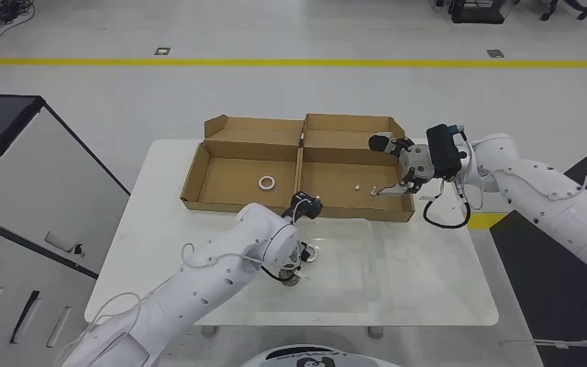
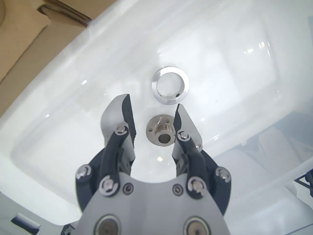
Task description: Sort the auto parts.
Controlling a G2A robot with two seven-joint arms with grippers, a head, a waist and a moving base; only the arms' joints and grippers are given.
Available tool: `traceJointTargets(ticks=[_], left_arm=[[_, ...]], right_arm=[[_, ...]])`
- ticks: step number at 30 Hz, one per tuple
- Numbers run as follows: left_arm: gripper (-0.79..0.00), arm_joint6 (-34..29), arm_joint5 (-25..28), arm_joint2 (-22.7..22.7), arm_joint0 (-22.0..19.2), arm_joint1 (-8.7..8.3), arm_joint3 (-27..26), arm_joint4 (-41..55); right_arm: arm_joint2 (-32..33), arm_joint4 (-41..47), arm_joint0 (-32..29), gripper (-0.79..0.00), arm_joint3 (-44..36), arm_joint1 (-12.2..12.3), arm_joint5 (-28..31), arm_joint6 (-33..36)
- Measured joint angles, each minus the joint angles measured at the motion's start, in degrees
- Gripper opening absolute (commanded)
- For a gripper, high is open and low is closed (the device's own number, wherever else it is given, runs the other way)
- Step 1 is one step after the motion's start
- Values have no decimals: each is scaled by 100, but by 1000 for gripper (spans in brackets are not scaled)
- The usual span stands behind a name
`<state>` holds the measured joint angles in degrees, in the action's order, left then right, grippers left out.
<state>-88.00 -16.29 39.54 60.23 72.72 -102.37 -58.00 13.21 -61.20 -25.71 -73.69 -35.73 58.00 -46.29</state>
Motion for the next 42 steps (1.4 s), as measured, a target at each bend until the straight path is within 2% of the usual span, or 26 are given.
traceJointTargets(ticks=[18, 31, 42], left_arm=[[-459, 130, -129, -78, -12, 225, 410, -81], [-511, -3, 3, -159, -56, 360, 668, -308], [-526, 0, 0, -250, -152, 355, 796, -246]], right_arm=[[0, 0, 0, 0, 0, 0, 0, 0], [0, 0, 0, 0, 0, 0, 0, 0], [0, 0, 0, 0, 0, 0, 0, 0]])
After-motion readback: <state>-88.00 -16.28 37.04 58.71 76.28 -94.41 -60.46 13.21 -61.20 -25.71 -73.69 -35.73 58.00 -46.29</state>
